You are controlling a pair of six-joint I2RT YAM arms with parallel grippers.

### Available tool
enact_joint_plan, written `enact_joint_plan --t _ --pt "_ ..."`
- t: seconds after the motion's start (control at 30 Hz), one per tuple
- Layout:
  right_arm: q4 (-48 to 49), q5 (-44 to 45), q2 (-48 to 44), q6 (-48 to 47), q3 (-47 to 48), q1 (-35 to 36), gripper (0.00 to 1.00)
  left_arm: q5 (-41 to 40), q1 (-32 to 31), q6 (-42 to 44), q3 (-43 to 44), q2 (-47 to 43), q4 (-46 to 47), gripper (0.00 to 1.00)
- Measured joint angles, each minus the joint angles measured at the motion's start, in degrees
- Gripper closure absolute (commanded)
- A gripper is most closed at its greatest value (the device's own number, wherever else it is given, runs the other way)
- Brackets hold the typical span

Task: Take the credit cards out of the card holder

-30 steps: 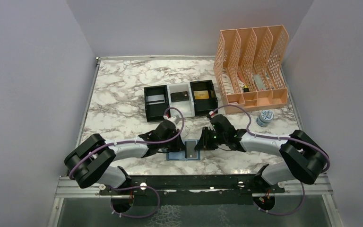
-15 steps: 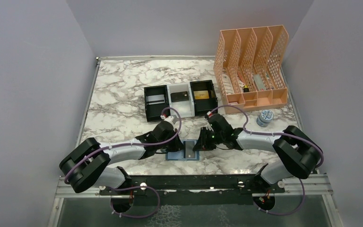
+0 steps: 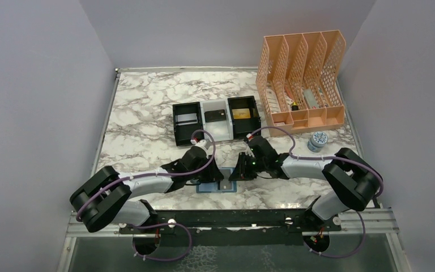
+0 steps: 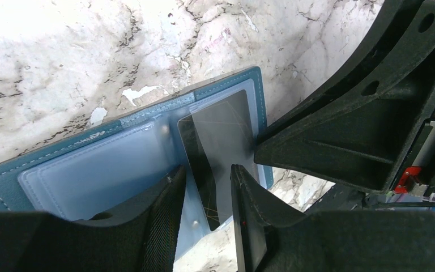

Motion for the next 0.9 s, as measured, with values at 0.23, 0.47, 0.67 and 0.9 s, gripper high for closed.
enact_joint_plan --t 0.23,0.47,0.67,0.9 --pt "0.42 -1.11 0.87 0.2 0.44 -0.24 0.84 0.09 0.0 -1.2 -1.49 0.2 2.4 0.86" --pt "0.39 -1.14 1.01 0.26 0.52 -0.26 0.84 -0.57 0.0 -2.93 -2.47 -1.9 2.54 1.0" --pt "0.66 -1.09 1.73 0.59 1.05 -0.2 0.84 -2.32 -0.37 -3.08 -2.62 -6.64 -0.81 1.0" --pt "0.24 -1.14 1.84 0.57 1.38 -0.17 0.84 -3.78 -0.35 -3.04 -2.93 -8.02 -3.21 0.89"
